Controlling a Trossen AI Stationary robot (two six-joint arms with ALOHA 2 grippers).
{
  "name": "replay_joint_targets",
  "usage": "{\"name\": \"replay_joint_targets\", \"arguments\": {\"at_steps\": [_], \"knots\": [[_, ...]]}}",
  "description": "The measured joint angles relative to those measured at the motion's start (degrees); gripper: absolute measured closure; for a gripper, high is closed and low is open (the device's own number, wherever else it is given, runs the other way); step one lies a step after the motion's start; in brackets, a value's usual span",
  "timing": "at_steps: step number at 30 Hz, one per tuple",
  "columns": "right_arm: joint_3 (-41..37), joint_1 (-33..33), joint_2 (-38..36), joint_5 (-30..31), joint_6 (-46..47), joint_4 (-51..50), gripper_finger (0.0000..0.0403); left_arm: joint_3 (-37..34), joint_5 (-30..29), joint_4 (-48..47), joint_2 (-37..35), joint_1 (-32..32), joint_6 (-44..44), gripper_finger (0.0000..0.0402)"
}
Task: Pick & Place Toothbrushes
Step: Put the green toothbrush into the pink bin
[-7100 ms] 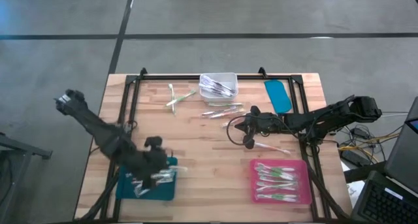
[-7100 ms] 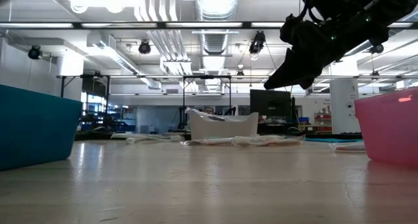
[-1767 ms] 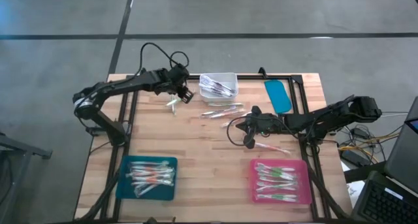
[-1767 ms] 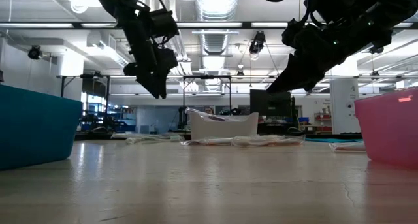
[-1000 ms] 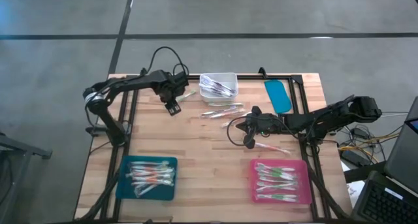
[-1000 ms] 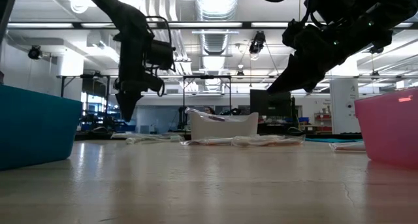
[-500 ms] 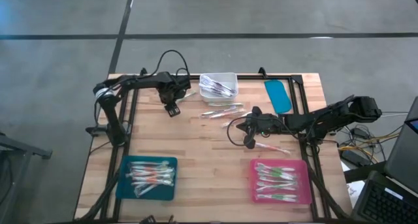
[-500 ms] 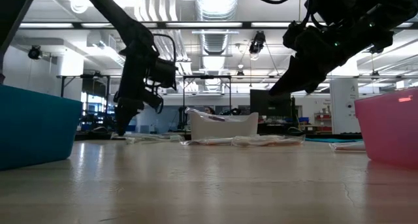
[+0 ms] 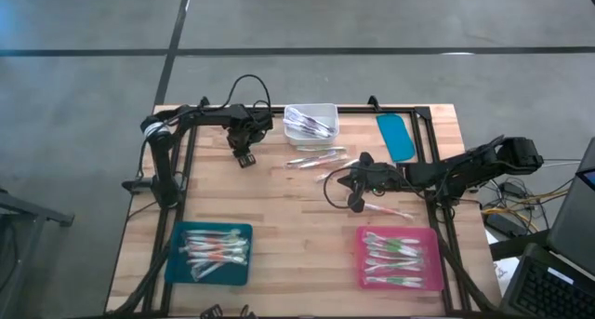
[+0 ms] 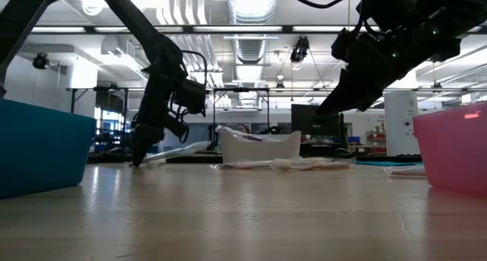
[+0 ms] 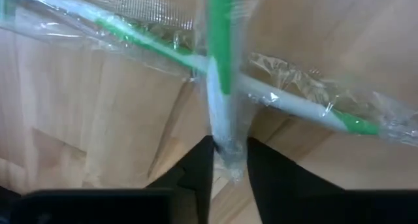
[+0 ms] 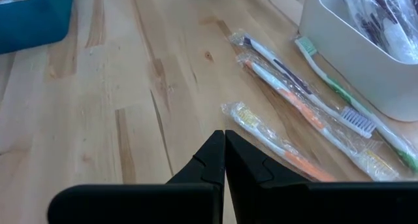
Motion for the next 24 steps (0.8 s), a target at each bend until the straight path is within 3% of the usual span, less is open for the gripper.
{"name": "replay_joint_targets", "arguments": {"at_steps": [6, 16, 24], "knots": [[-0.17, 0.0, 0.0, 0.01, 0.09, 0.05, 0.0394, -0.04, -0.39, 0.33, -0.94, 0.07, 0.07, 0.0382], [-0.17, 0.0, 0.0, 0.02, 0.09, 0.04, 0.0394, -0.04, -2.04, -7.14, -4.31, 0.02, -1.36, 0.0381], [-0.26, 0.02, 0.02, 0.04, 0.09, 0.06, 0.0394, -0.04, 0.91, -8.93, -13.32, -0.38, -6.49, 0.0378]]}}
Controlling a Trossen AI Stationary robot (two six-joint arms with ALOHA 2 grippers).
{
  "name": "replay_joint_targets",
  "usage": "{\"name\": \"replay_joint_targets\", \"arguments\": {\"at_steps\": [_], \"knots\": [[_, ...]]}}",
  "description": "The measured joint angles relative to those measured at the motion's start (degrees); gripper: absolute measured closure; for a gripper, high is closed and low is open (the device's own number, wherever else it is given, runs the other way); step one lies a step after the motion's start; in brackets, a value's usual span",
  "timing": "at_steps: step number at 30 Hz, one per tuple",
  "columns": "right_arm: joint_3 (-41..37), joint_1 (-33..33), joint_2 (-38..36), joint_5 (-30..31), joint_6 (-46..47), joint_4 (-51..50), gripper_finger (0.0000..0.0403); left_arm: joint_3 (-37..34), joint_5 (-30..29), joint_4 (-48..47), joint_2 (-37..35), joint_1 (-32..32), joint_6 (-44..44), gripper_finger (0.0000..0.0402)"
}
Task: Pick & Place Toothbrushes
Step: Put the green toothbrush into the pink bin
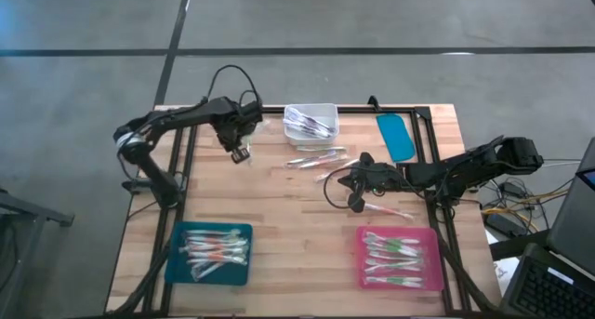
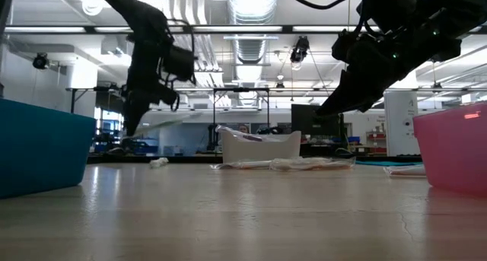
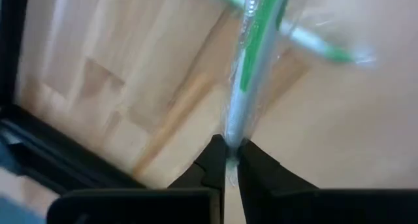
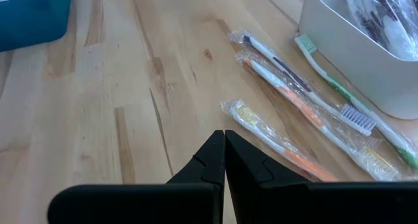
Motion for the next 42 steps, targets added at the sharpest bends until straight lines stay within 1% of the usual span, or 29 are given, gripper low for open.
{"name": "replay_joint_targets", "arguments": {"at_steps": [2, 5, 11, 14, 20, 25, 29, 31, 35, 39, 42], "knots": [[0.0, -0.01, 0.02, 0.0, 0.0, 0.13, 0.0394, 0.0, 2.07, 1.23, -2.57, -0.43, -1.56, 0.038], [0.0, -0.01, 0.02, 0.0, 0.0, 0.5, 0.0394, -0.44, 6.2, 6.05, -6.4, -1.45, -3.61, 0.0378], [-0.02, -0.02, 0.02, -0.04, -0.05, 3.72, 0.0394, -5.35, 17.07, 21.85, -13.54, -5.21, -6.22, 0.0377], [-0.02, -0.02, 0.02, -0.13, -0.24, 5.61, 0.0394, -8.59, 20.6, 30.83, -16.19, -8.1, -8.64, 0.0376], [-0.02, 0.0, 0.02, -0.37, -0.06, 12.04, 0.0394, -15.49, 21.06, 50.92, -18.81, -15.84, -12.43, 0.0377], [0.0, 0.0, 0.02, -0.59, 0.0, 18.49, 0.0392, -20.61, 21.06, 74.0, -17.85, -21.56, -11.81, 0.0374], [0.79, 0.0, 0.02, -1.84, -0.46, 20.92, 0.0369, -22.58, 20.96, 85.75, -15.62, -24.11, -10.76, 0.0376], [1.65, 0.02, 0.02, -2.1, -1.43, 21.09, 0.0349, -22.63, 20.97, 87.83, -14.25, -24.76, -10.69, 0.0376], [3.44, 0.0, 0.02, -4.55, -3.15, 21.07, 0.0304, -21.99, 21.04, 87.77, -11.04, -25.73, -10.04, 0.0375], [5.2, 0.0, 0.02, -4.66, -4.57, 21.03, 0.0264, -20.57, 21.16, 87.9, -7.48, -26.91, -8.11, 0.0376], [5.7, -0.01, 0.02, -4.66, -5.58, 20.88, 0.0242, -18.6, 21.39, 87.8, -4.79, -27.4, -6.8, 0.0375]]}}
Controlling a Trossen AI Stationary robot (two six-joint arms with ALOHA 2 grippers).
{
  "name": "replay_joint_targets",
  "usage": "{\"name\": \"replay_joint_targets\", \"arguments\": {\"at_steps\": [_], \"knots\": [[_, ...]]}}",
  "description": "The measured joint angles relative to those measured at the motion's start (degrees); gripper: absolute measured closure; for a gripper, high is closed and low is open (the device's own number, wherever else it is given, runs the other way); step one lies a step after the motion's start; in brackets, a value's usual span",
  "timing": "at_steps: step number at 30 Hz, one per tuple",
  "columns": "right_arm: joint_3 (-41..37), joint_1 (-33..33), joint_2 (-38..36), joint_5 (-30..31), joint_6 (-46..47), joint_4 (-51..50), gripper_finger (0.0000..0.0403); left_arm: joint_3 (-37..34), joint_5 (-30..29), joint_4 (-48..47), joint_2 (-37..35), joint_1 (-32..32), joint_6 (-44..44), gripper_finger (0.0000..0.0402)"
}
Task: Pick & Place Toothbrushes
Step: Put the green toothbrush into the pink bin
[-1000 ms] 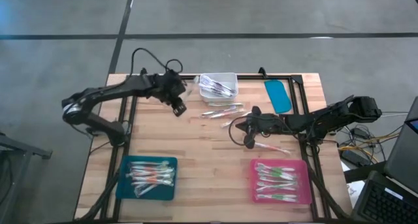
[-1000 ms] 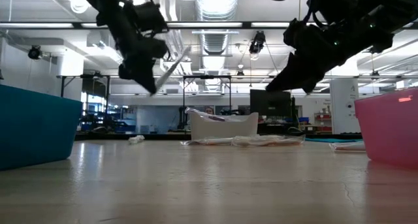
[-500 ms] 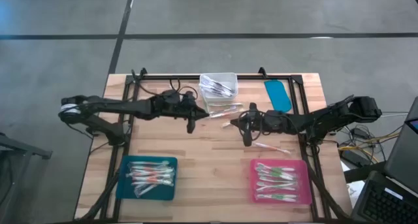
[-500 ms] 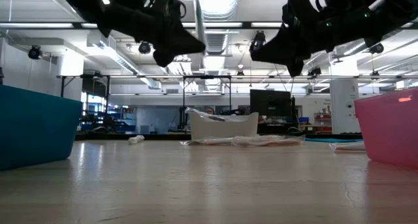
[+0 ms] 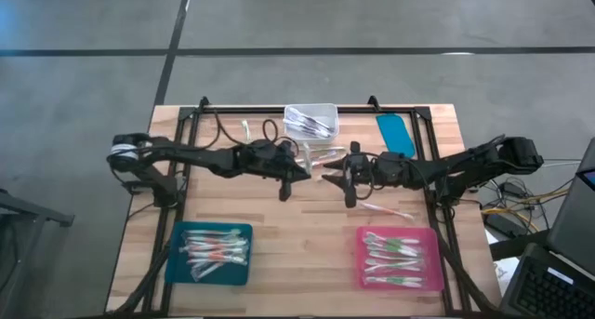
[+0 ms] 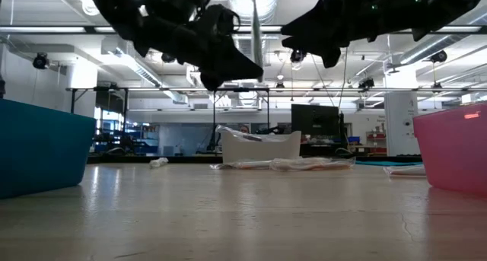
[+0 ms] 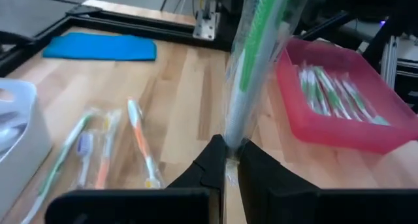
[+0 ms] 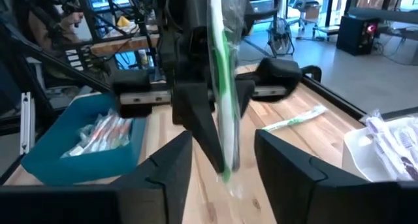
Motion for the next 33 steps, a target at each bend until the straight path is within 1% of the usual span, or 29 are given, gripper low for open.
{"name": "replay_joint_targets", "arguments": {"at_steps": [8, 12, 15, 19, 22, 25, 29, 30, 33], "knots": [[0.07, -0.02, 0.0, 0.0, -0.23, -0.16, 0.0207, 7.57, 0.72, 0.21, 6.07, -0.55, 3.14, 0.0376], [0.07, -0.02, 0.0, 0.07, -0.42, -0.21, 0.0202, 10.92, 2.53, 0.11, 8.4, -0.55, 3.53, 0.0375], [0.04, -0.02, 0.0, 0.09, -0.84, -0.23, 0.021, 13.31, 3.26, 0.03, 10.22, -0.63, 3.6, 0.0376], [0.04, -0.04, 0.0, 0.2, -0.68, -0.2, 0.0236, 15.45, 3.7, -0.64, 11.8, -0.7, 3.8, 0.0374], [0.04, -0.04, -0.01, 0.22, -0.69, -0.35, 0.0266, 15.82, 4.16, -0.9, 11.88, -0.77, 3.77, 0.0375], [0.04, -0.04, -0.02, 0.24, -0.69, -0.62, 0.0306, 15.89, 4.48, -0.69, 11.62, -0.92, 3.78, 0.0376], [0.04, -0.04, -0.04, 0.26, -1.65, -0.66, 0.0374, 15.89, 5.26, -0.55, 11.55, -1.04, 3.76, 0.0371], [0.02, -0.04, -0.04, 0.23, -1.85, -0.65, 0.0381, 15.89, 5.56, -0.69, 11.55, -1.1, 3.73, 0.0369], [0.0, -0.04, -0.04, 0.2, -1.72, -0.69, 0.0384, 15.89, 5.6, -1.19, 11.55, -1.33, 3.17, 0.0363]]}}
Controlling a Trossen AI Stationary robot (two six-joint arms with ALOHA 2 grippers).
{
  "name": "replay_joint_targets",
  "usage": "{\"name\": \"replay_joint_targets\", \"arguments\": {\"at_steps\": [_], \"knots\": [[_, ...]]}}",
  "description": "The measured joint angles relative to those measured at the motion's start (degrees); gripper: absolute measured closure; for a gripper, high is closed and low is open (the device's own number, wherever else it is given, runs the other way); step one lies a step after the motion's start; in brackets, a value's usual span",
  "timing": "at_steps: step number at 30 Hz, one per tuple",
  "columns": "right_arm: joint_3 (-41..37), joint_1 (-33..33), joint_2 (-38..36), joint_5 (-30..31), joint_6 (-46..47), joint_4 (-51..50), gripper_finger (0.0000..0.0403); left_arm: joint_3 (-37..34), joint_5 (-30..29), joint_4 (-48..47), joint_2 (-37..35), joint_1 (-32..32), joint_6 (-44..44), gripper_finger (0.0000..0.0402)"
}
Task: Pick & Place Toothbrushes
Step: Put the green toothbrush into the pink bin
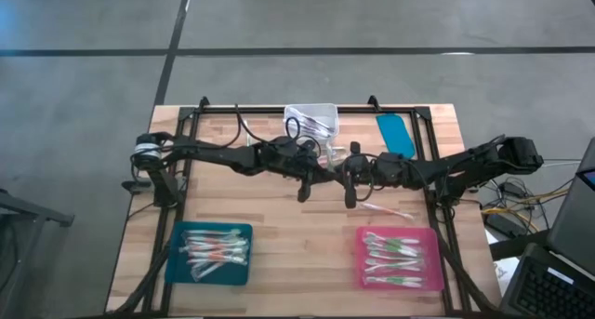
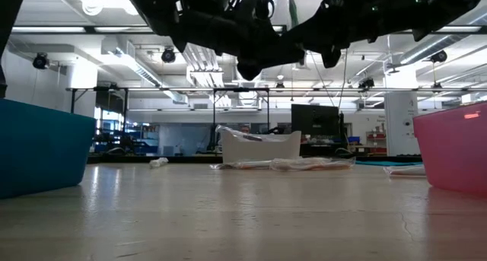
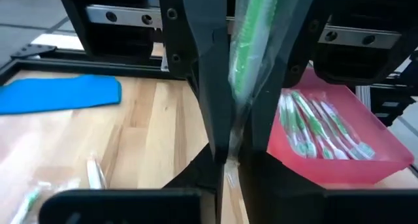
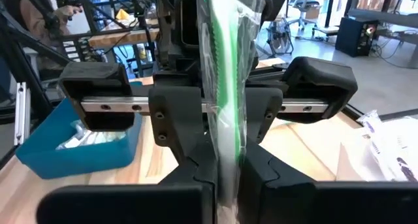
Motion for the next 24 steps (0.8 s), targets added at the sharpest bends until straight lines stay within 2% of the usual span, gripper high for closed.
{"name": "replay_joint_targets", "arguments": {"at_steps": [3, 6, 13, 15, 20, 24], "knots": [[0.0, 0.02, -0.06, -0.09, 0.2, -1.46, 0.0385, 0.0, 0.0, -1.67, -0.05, -0.11, -0.33, 0.0348], [-0.02, -0.04, -1.01, 0.08, 0.22, -4.05, 0.0385, 0.0, -0.46, -7.33, -0.86, -0.13, -0.26, 0.0315], [-0.02, 0.02, -5.85, -0.36, 1.4, -12.55, 0.0385, 2.15, -3.68, -26.24, -4.37, 0.43, 0.04, 0.0212], [-0.02, 0.02, -7.85, -2.93, 1.71, -15.98, 0.0385, 2.19, -5.33, -32.1, -5.7, 0.63, 0.3, 0.0194], [0.0, 1.31, -12.9, -12.14, 3.75, -24.61, 0.0385, 1.86, -16.38, -40.59, -8.58, 0.74, -0.15, 0.0183], [1.52, 4.47, -16.13, -13.93, 7.88, -35.18, 0.0385, 1.73, -20.98, -43.41, -9.57, 0.92, -0.16, 0.0186]]}}
